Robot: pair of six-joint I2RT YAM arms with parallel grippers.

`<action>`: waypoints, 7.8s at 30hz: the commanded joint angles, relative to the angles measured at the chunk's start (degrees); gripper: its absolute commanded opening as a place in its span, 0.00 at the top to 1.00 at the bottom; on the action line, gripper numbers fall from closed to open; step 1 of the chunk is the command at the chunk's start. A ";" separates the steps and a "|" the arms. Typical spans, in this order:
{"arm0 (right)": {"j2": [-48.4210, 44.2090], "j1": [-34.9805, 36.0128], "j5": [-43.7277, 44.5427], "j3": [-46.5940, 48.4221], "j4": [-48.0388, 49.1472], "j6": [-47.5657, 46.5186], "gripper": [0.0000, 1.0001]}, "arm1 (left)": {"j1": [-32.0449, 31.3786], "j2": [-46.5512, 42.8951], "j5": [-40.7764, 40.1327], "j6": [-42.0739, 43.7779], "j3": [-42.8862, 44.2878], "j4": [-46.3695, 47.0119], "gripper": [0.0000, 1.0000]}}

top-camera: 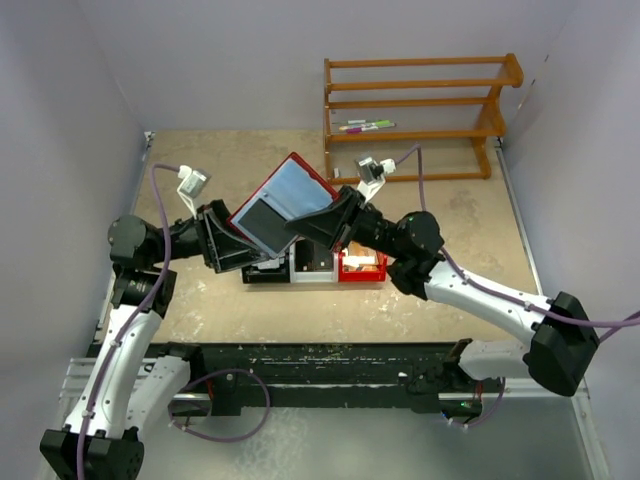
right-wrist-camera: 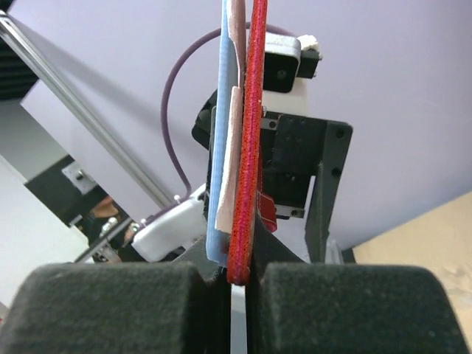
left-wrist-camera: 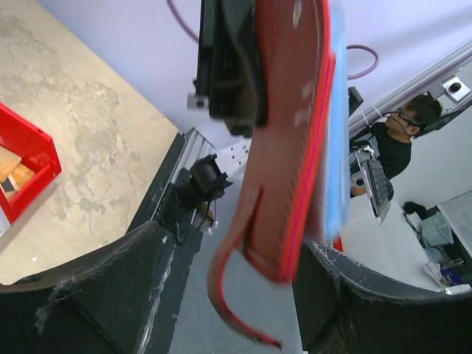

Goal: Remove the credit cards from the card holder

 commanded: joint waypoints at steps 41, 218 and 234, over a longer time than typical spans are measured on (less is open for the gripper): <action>-21.89 -11.58 4.37 -0.36 -51.27 -12.37 0.51 | 0.06 7.54 -8.93 38.47 15.38 -41.69 1.00; -33.42 -29.07 96.53 -23.42 -76.30 -12.78 0.01 | 17.07 2.55 -52.52 66.51 -25.96 -6.82 0.01; -48.60 -29.10 71.61 -39.41 -44.12 -52.21 0.00 | 17.00 -8.91 -52.33 66.63 -37.44 0.08 0.01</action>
